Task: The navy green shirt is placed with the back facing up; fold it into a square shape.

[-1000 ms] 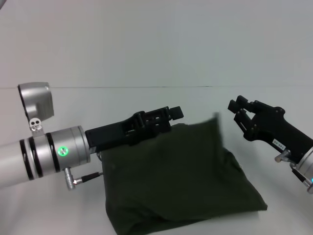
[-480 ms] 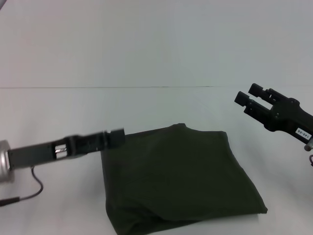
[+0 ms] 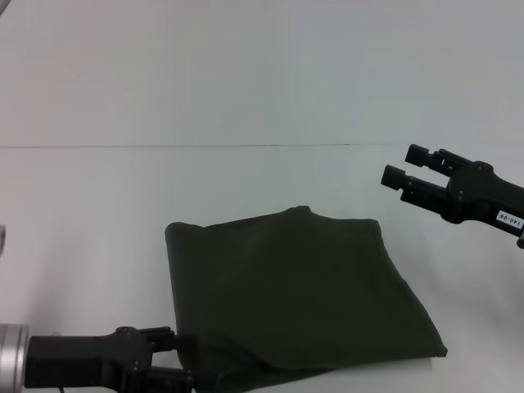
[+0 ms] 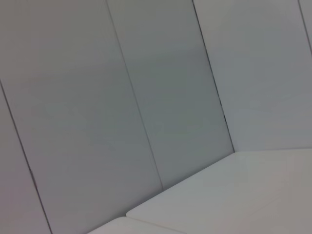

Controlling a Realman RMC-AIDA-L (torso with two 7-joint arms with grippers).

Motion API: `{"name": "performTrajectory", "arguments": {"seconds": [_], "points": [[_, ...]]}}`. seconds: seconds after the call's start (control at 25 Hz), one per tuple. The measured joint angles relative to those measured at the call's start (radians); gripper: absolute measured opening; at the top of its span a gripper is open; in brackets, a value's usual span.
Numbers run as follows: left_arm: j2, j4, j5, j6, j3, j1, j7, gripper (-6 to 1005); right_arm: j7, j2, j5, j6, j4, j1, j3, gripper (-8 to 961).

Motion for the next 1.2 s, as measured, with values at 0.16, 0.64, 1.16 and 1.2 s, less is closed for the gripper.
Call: {"name": "performTrajectory", "arguments": {"seconds": [0.16,0.64,1.16,1.2], "points": [[-0.057,0.077,-0.001,-0.107,-0.016,0.066,0.098,939,0.008,0.0,-0.067,-0.017,-0.006,0.005,0.004,792],[-0.057,0.073,-0.013,-0.091,-0.063,0.055,0.094,931,0.222,0.061,-0.523,-0.064,-0.342,0.023,0.002,775],[-0.014,-0.076,-0.013,-0.116,-0.164,-0.004,0.057,922,0.482,0.089,-0.751,-0.004,-0.346,0.186,-0.04,776],[-0.015,-0.076,-0.013,-0.116,-0.164,-0.005,0.057,921,0.518,0.089,-0.781,0.02,-0.332,0.2,-0.045,776]]}}
